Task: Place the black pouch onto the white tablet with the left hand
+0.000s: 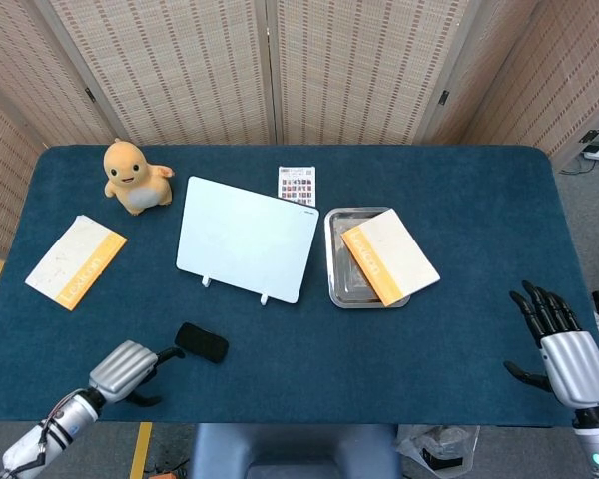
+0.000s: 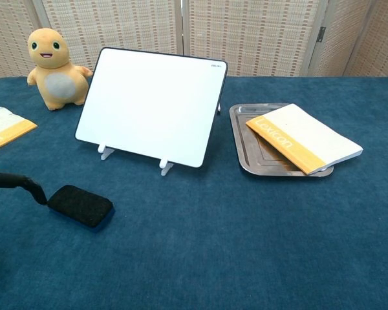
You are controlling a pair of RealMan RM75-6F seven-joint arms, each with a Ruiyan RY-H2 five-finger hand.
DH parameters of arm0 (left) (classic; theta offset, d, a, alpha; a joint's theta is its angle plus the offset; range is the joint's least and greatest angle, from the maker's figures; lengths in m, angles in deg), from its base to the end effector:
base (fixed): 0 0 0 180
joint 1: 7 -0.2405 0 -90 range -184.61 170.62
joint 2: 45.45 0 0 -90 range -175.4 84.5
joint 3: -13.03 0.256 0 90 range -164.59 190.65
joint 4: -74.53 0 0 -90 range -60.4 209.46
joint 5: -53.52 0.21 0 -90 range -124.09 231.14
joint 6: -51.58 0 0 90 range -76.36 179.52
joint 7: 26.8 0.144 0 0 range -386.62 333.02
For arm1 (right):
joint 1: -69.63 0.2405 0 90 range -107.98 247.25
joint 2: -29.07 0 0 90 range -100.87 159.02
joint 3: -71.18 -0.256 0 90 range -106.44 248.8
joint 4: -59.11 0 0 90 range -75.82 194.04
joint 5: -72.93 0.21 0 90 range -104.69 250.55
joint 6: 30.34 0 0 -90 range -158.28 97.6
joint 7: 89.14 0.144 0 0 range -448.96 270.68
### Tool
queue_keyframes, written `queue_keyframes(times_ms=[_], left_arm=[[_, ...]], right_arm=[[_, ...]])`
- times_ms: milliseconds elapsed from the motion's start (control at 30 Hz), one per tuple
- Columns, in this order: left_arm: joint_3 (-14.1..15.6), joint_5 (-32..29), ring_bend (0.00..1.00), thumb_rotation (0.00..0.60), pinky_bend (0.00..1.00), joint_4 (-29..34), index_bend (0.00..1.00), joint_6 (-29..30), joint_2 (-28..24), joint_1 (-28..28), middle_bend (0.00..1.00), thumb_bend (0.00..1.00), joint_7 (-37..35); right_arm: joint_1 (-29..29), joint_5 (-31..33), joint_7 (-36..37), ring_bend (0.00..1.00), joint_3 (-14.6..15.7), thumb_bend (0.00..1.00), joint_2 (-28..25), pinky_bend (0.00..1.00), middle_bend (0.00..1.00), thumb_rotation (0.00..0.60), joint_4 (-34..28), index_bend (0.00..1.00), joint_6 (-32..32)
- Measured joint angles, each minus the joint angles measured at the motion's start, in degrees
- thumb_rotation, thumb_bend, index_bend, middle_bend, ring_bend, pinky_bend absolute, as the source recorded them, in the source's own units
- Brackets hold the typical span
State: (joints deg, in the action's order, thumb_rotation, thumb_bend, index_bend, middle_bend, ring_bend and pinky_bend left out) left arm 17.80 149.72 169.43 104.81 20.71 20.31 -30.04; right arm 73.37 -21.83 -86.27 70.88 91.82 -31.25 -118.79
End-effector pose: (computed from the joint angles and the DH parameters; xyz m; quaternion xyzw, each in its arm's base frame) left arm -0.2449 0.2275 0.0520 -0.8174 -0.3979 -0.2827 0.3060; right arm -0.3032 -0.1647 0.1622 0.6340 -0.3557 0.4105 0.5504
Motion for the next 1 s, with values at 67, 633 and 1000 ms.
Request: queue_keyframes(times_ms=[67,633,1000], left_arm=[[-0.8,-2.6,1.00,0.600,1.00,0.6,0.28,-3.8,0.0,2.8,1.00,0.23,-0.5],[-5.7,-13.1,1.00,0.600,1.00,-3.7,0.28,-11.2,7.2,10.4,1.00,0.25,3.3],[-6.0,-14.9,1.00,0.600,1.00,-7.7,0.31,-10.9,10.5,11.7,1.00,0.26,4.0]], right_arm=[[0.1,-0.1,0.0,0.00,0.0,0.15,0.0,0.10,0.00,0.600,0.1,0.00,0.0],[0.4,-0.7,-0.6,0.00,0.6,0.15,-0.1,0.10,0.00,0.600,-0.1,0.00,0.9],[0.4,-1.2,-0.9,0.00,0.9,0.15,0.0,0.10,0.00,0.600,-0.1,0.00,0.6]])
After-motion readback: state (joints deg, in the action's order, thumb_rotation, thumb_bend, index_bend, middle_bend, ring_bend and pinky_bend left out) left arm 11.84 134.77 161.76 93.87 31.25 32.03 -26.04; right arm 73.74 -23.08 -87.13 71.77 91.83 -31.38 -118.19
